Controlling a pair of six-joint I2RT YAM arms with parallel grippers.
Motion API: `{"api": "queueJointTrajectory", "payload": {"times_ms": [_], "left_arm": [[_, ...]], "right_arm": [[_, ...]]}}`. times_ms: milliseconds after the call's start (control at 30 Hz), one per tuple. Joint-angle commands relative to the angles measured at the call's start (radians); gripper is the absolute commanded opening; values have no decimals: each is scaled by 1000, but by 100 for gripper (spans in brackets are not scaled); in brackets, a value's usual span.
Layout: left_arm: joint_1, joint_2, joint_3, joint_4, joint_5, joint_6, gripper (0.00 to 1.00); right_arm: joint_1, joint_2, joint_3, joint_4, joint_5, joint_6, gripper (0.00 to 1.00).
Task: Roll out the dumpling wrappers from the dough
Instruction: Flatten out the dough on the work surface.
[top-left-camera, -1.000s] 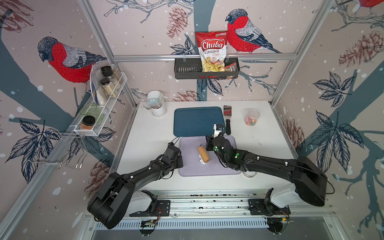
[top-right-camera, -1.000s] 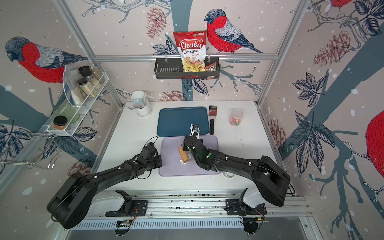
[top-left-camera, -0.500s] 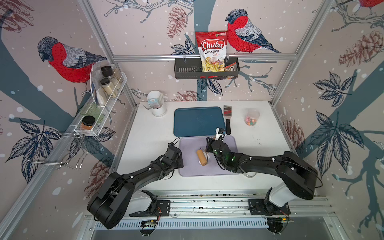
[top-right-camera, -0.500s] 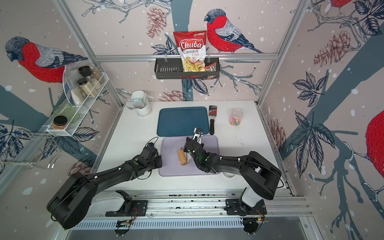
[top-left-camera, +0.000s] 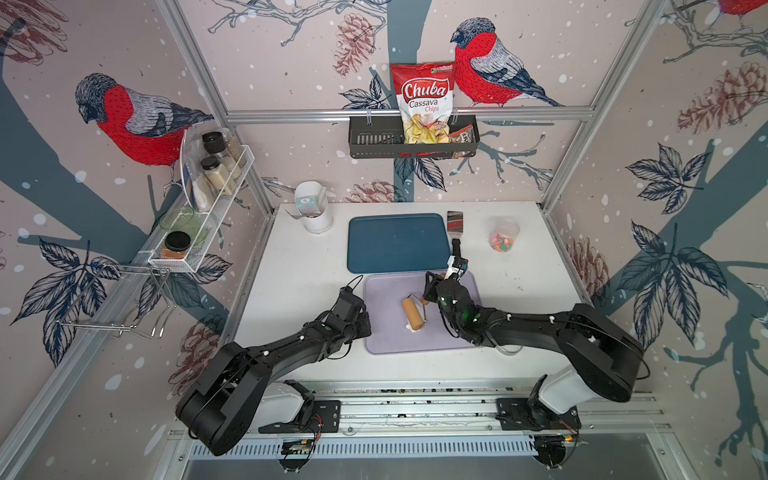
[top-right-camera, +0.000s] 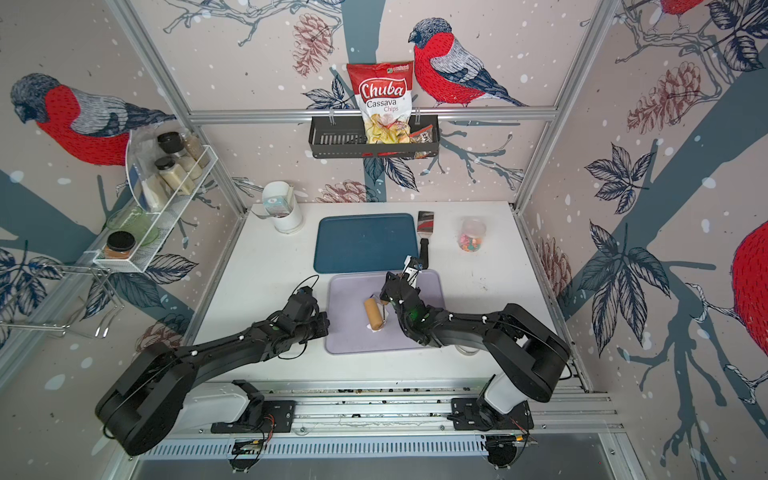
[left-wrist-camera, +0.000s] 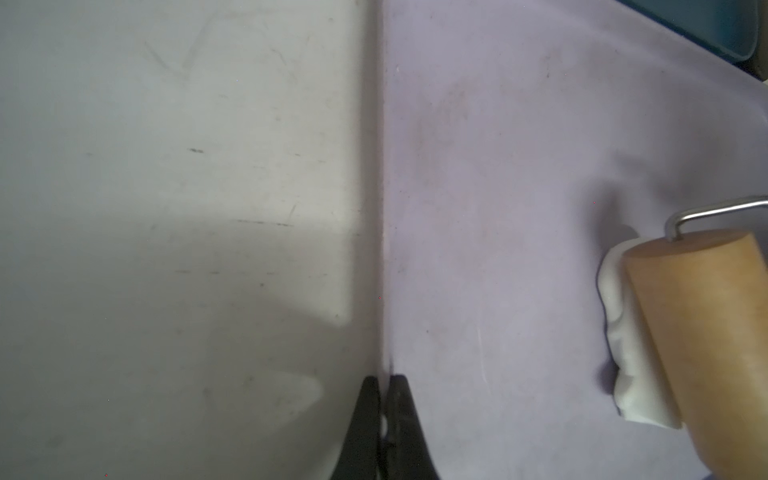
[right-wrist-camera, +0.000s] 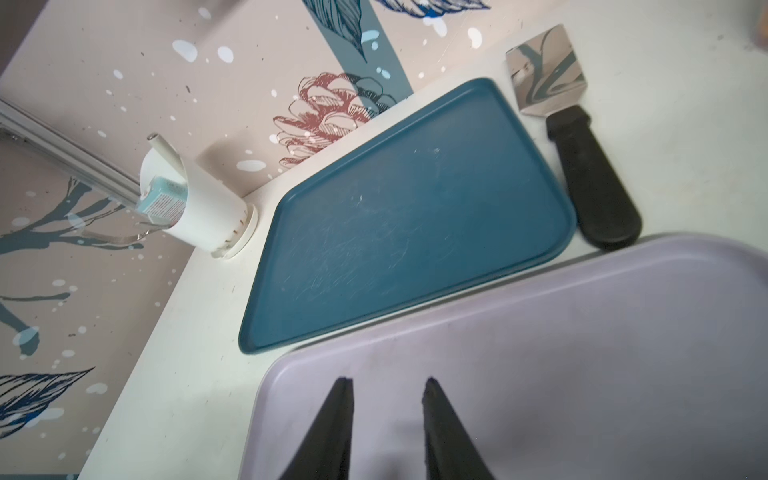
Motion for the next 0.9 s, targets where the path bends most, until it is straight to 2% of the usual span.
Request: {"api": "queueJointTrajectory", "payload": {"times_ms": [0,167,333,433,533,667,767,867], "left_arm": [[2,10,0,-144,-58,17,0],[0,0,0,-144,-61,13,0],[1,9,2,-151,-68,12,0],[-2,6,1,-160,-87,-4,0],[-6,-3,-1,-159,-100,-9,0],[-9,7,-7,-133,-88,-7,0],[-14,10,-3,-122,-89,-8,0],[-16,3,-3,-123,-92,-13,0]], "right_arm": [[-9,10,-4,-275,123,-184,0],[-1,22,-10,-244,129,-172,0],[90,66,-27,-206,165,-183,0],[44,76,-43,-224,180,-135,0],[-3,40,-69,-230,229,-168,0],[76,91,-44,-212,221,-188,0],[118,158,-5,-230,210,-129,0],[38,119,-43,-216,165,-97,0]]}}
